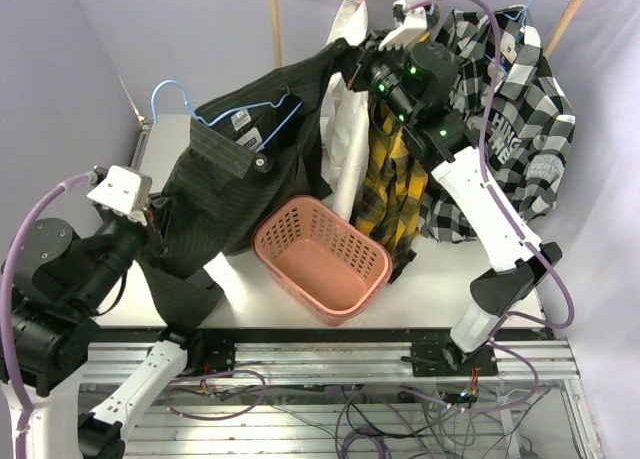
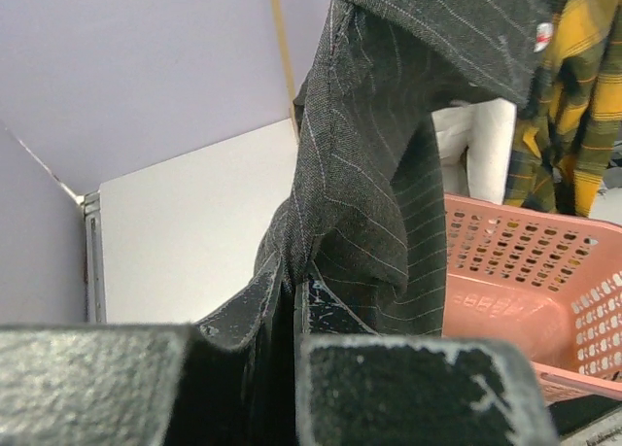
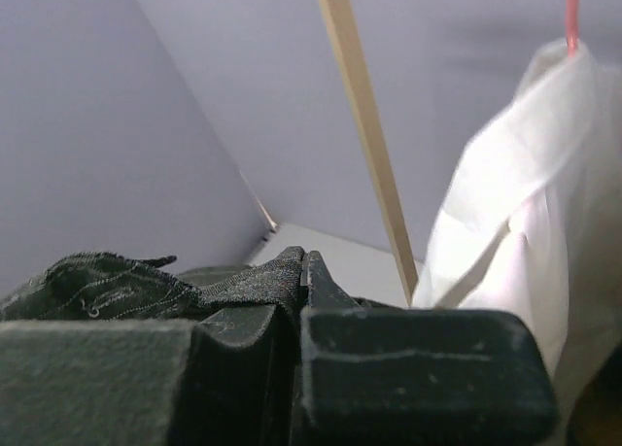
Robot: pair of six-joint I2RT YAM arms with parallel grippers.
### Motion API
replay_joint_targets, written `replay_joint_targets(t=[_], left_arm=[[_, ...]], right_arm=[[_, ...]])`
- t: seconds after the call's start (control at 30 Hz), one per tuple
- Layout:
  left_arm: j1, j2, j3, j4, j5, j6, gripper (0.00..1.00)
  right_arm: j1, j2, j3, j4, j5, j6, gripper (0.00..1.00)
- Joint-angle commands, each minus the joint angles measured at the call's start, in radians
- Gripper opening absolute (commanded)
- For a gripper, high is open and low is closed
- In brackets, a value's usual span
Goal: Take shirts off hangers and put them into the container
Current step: Remove the shirt from the hanger.
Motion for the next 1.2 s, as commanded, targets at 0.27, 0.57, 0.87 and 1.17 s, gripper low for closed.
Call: replay_joint_targets(t=[0.27, 0.57, 0.87, 1.17], left_arm=[[-0.001, -0.066, -0.002, -0.011, 0.073, 0.006, 0.07], [-0.001, -0.086, -0.035, 0.033, 0.148, 0.009, 0.07], [-0.001, -0.084, -0.030, 0.009, 0.230, 0.027, 0.07], [-0.001, -0.070, -0.030, 0.044, 0.297, 0.023, 0.07]], right_arm=[[-0.025, 0.086, 0.137, 0.111, -0.198, 0.075, 0.00], [-0.029, 0.241, 0.326, 0.065, -0.392, 0.164, 0.00], [-0.030, 0.253, 0.302, 0.118, -0.448, 0.198, 0.00], [-0.030, 0.304, 0.351, 0.060, -0.564, 0.208, 0.00]])
